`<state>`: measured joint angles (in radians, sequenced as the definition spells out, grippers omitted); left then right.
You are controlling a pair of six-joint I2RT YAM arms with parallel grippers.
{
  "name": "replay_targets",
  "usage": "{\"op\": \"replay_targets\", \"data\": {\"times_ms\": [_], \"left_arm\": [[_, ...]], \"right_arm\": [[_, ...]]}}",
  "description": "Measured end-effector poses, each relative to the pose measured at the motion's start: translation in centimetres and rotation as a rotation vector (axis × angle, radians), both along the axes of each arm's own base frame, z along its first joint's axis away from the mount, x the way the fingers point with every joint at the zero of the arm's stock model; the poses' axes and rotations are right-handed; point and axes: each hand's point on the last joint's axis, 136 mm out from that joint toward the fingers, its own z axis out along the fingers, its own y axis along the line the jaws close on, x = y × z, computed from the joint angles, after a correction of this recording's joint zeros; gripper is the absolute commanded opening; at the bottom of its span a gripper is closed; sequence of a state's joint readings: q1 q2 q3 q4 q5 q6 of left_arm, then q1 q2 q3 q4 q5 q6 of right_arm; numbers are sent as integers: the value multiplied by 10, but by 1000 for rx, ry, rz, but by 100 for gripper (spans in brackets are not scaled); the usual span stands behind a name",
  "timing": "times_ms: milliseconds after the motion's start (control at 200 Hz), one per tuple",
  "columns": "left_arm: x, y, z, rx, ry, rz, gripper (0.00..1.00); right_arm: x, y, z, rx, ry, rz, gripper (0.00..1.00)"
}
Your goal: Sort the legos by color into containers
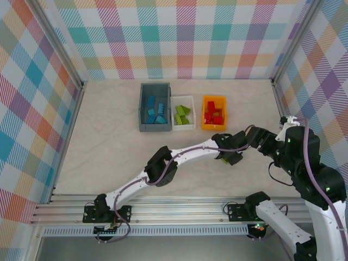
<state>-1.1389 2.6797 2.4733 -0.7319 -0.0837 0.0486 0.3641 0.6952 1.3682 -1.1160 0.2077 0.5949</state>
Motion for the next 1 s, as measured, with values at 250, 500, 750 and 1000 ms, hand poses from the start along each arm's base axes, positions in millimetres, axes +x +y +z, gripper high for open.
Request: {"op": "replay_targets", "data": {"times_ms": [250, 500, 750, 1000], "left_arm": [[10, 27, 43, -42, -7, 157, 37], [71, 160, 194, -292, -29, 507, 40], [135, 337, 197, -295, -36, 935, 41], [191, 375, 137, -150, 39, 1064, 40]], "right_arm": [[5, 19, 5, 26, -5, 93, 69], [28, 71, 21, 73, -8, 324, 66], [32, 151, -15, 8, 102, 579, 66], [46, 189, -75, -14, 231, 631, 68]]}}
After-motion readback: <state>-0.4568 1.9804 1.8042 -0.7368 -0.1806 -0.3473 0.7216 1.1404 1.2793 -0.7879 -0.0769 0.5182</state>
